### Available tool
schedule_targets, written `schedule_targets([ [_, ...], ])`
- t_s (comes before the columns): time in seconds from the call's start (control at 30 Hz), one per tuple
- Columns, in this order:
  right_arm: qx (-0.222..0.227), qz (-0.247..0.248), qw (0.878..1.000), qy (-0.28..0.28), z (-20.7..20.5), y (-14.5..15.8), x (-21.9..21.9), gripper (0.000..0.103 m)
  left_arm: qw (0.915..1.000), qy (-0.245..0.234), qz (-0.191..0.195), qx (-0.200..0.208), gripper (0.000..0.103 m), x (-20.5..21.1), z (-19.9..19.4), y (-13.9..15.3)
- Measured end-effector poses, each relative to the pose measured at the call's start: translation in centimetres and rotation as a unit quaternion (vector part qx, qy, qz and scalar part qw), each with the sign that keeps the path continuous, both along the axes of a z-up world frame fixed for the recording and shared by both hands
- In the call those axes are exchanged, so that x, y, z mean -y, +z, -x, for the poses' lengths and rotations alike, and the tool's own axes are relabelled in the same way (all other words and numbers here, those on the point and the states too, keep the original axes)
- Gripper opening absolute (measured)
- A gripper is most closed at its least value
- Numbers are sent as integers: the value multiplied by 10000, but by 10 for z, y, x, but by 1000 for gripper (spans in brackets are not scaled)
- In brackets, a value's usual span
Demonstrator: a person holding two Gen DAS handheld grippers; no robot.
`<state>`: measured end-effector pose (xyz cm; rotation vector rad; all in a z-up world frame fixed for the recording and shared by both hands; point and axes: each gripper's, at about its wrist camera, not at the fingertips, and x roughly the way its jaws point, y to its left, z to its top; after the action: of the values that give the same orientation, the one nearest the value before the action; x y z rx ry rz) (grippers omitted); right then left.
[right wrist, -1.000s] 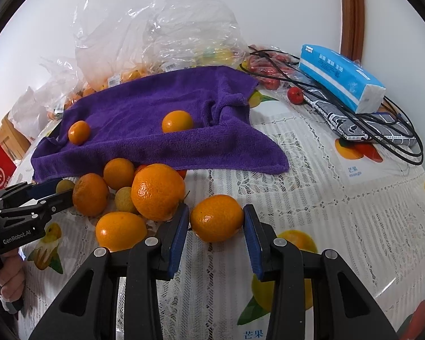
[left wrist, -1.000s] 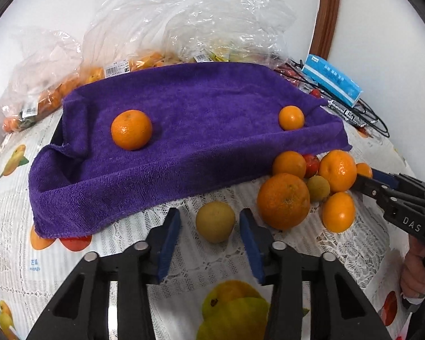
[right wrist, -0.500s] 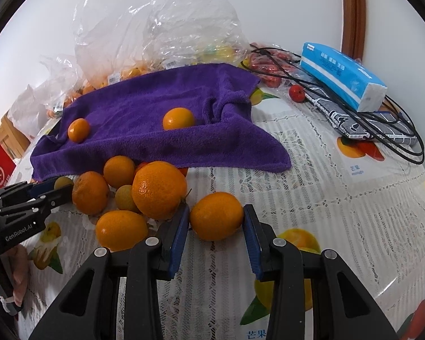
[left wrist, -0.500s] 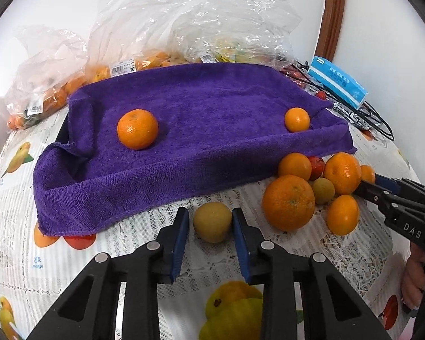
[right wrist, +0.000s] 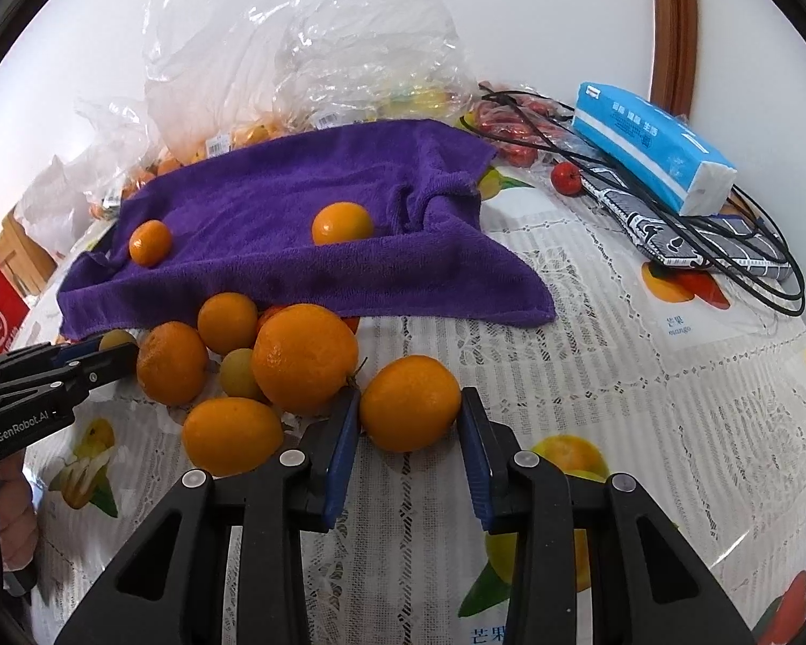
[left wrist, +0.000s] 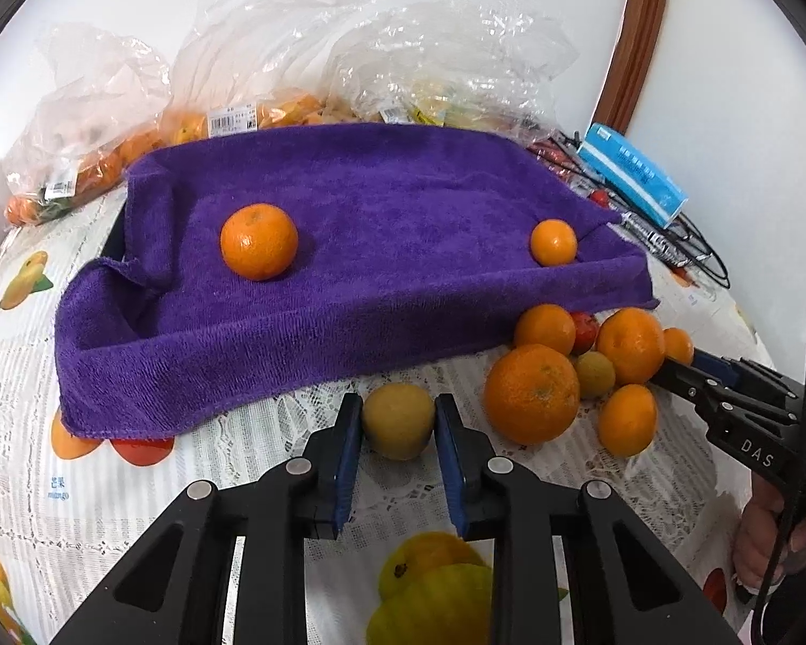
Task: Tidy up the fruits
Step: 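Grasp an orange with the right tool while the left tool grasps a small tan fruit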
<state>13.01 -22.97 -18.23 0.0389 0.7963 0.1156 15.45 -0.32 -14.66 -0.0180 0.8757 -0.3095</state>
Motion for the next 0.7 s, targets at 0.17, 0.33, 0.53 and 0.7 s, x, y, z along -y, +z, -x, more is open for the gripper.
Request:
schedule_targets([
  [0.17, 107, -56, 9999, -97, 5, 3, 4, 36, 9997, -56, 183, 120, 26, -2, 4, 7],
  [0.33, 64, -187, 9996, -221, 12, 3, 10, 36, 9990, -115, 322, 302, 26, -2, 10, 16],
  [0.53, 146, -188, 9995, -224, 22, 11, 10, 36, 9981, -79, 400, 461, 26, -5, 14, 23],
  [0.7, 366, -200, 9989, -220, 28, 29, 9, 36, 9976, -9, 476, 499, 26, -10, 14, 25],
])
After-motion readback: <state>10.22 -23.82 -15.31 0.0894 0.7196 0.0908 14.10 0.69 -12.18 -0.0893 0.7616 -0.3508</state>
